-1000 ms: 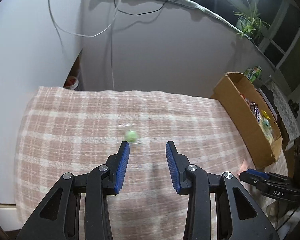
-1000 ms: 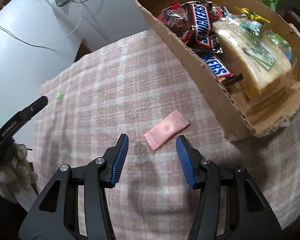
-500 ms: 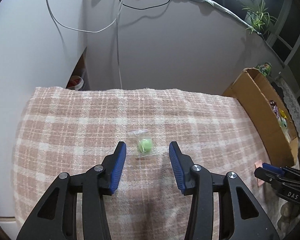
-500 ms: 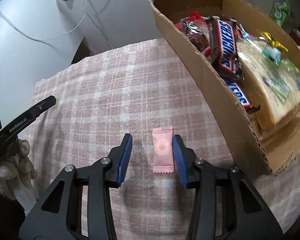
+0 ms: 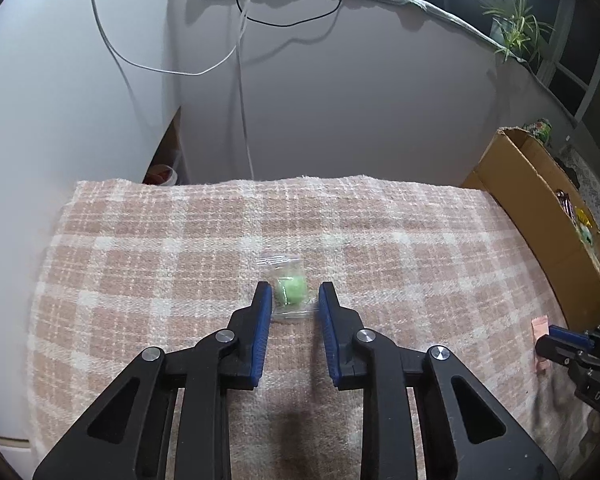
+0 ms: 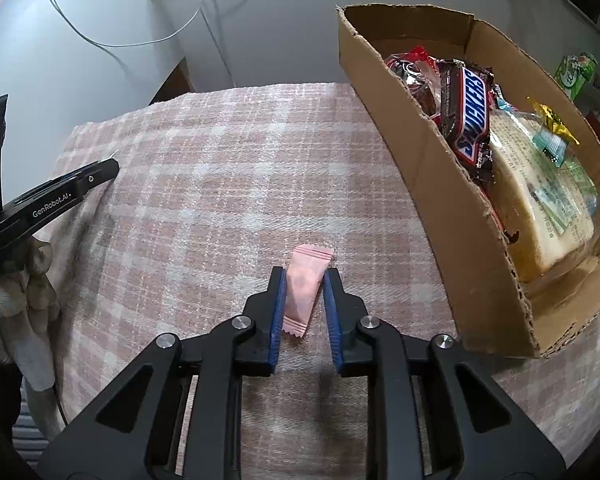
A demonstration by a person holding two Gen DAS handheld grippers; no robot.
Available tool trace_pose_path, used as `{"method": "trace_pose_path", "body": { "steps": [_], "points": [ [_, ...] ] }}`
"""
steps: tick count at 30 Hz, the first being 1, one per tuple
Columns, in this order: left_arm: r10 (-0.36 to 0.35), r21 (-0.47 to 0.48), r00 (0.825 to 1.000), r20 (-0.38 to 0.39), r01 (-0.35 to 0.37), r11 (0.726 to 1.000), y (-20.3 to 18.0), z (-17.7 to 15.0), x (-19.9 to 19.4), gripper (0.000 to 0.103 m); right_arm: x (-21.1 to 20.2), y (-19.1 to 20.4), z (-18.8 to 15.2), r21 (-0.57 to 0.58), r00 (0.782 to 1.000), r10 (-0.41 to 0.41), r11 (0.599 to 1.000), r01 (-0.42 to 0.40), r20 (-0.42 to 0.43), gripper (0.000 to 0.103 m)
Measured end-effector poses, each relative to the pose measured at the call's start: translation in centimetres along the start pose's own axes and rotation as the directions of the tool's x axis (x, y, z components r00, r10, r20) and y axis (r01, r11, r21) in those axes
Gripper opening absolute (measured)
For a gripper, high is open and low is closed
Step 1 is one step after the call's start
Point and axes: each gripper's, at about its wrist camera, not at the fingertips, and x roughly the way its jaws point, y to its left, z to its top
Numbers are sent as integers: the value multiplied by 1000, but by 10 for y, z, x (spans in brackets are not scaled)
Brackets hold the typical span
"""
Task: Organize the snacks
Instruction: 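Grasp the green wrapped candy with the left gripper while the right gripper grasps the pink candy, then carry both candies over the box and open both grippers to release them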
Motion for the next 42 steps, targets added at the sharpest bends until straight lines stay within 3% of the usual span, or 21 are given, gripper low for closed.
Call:
{"method": "trace_pose_path", "body": {
  "steps": [7,15,17,23,26,31,42],
  "points": [
    [-11,-4,1000,-6,11,1000,-2,-2,-7,22,-9,-8,1,13,999,43,999,-43,1,8],
    [-10,-14,1000,-9,10,1000,0,-8,-10,22,-5,-13,3,57,996,85,995,-83,-33,12],
    [-13,-21,1000,-8,13,1000,2,-8,-11,22,-3,-12,5,47,995,91,995,-89,-42,19],
    [-16,-20,1000,-4,16,1000,2,-7,-13,22,2,14,2,-97,999,-4,995,-1,-47,22],
    [-18,-25,1000,0,18,1000,2,-7,-16,22,4,21,0,-158,998,-37,987,29,-47,18],
    [-29,-26,1000,13,29,999,-3,-4,-23,22,1,16,0,-123,998,12,992,-19,-58,18],
    [-74,9,996,47,73,997,-41,19,-44,22,-46,-17,11,-77,998,67,995,-66,13,18]
  ]
}}
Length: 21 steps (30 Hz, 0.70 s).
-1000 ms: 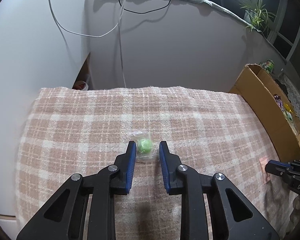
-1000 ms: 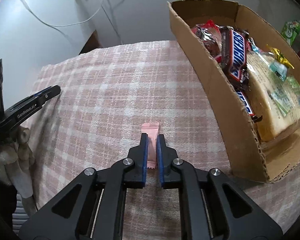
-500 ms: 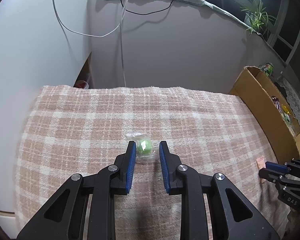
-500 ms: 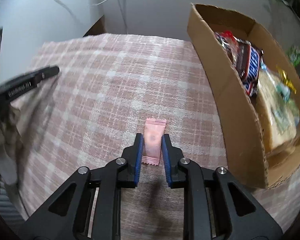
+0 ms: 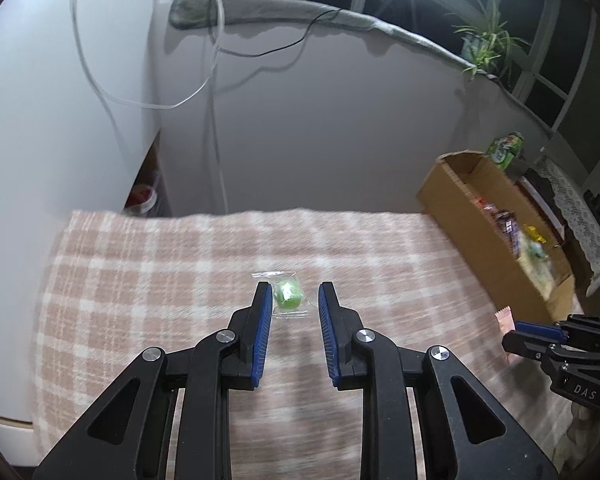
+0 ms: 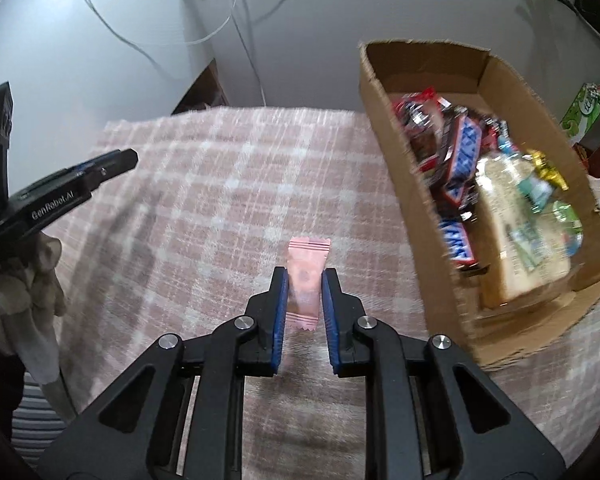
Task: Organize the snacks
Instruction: 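Carry both candies over the box and open both grippers to release them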
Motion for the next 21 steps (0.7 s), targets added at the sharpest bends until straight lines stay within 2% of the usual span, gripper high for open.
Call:
{"method": "trace_pose_path", "body": {
  "steps": [10,21],
  "points": [
    [-59,64,998,33,57,996,-64,29,-8,22,-49,-43,14,51,997,-9,999,5,77,18],
    [-123,134,992,15,120,984,-136,47,3,22,-76,-105,21,130,993,-37,991,22,113,18]
  ]
}}
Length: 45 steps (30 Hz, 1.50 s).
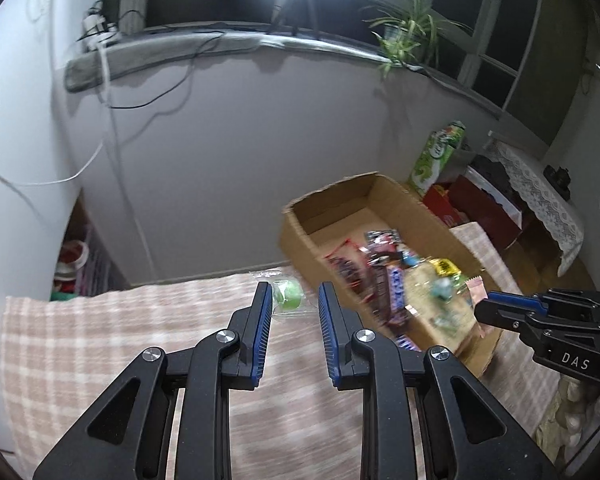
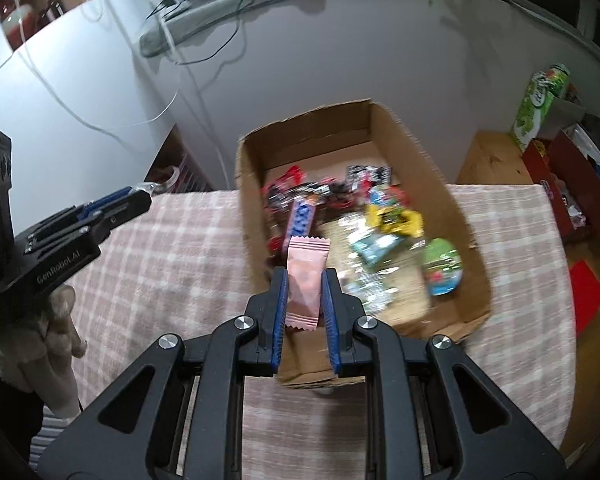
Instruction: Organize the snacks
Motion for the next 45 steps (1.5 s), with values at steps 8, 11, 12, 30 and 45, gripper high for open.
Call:
{"method": "trace_pose_path", "body": {
  "steps": [8,11,12,30,45],
  "points": [
    [-56,14,998,-28,57,998,-40,17,20,22,-1,-37,13,55,1000,10,998,-10,5,18],
    [-78,25,996,-39,79,997,-54,20,24,23,-3,-46,14,71,1000,16,997,-16,8,18],
    [-81,29,996,-42,82,996,-58,21,26,23,-3,-47,15,73,1000,17,997,-17,8,18],
    [-83,86,996,-36,86,993,-86,20,5,27,-32,-56,8,102,998,12,995,-18,56,41],
    [-51,91,999,2,51,995,-99,2,-43,60,-74,-54,-11,113,994,-26,993,13,107,71]
  ]
}}
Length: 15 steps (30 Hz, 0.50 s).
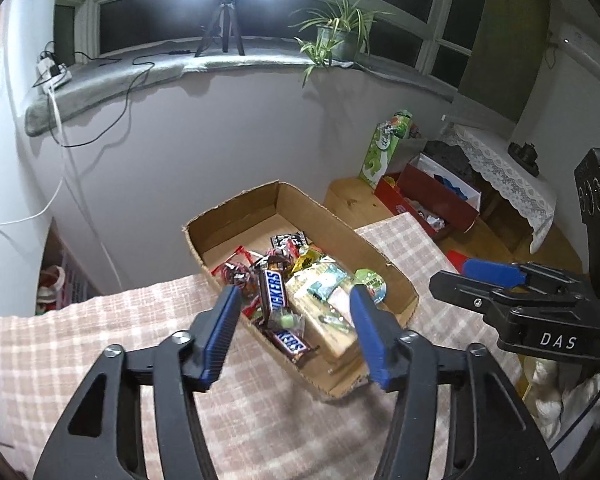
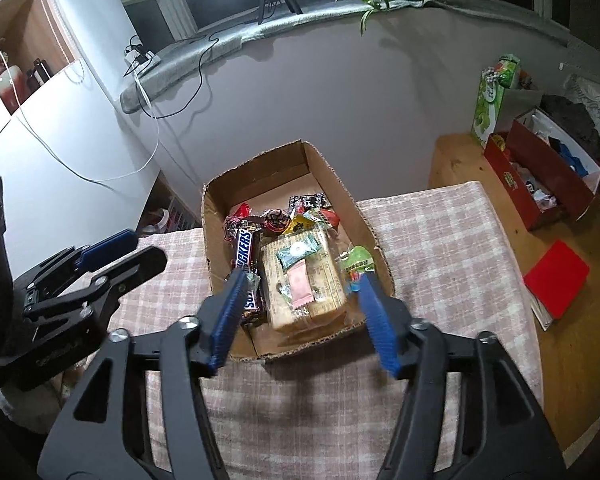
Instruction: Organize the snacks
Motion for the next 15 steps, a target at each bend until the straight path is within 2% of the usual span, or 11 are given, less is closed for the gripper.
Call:
{"method": "trace_pose_path", "body": {
  "steps": [2,5,15],
  "points": [
    [20,-7,1000,2,-20,1000,-1,-3,-6,65,-5,-1,-3,2,1000,-17,1000,17,9,80],
    [46,-18,999,3,-46,999,-2,-7,-13,68,-10,-3,-6,4,999,-37,999,37,17,84],
    [78,-45,997,8,-78,996,-3,-13,-29,70,-19,-10,-12,21,998,-54,998,53,15,85]
  ]
}}
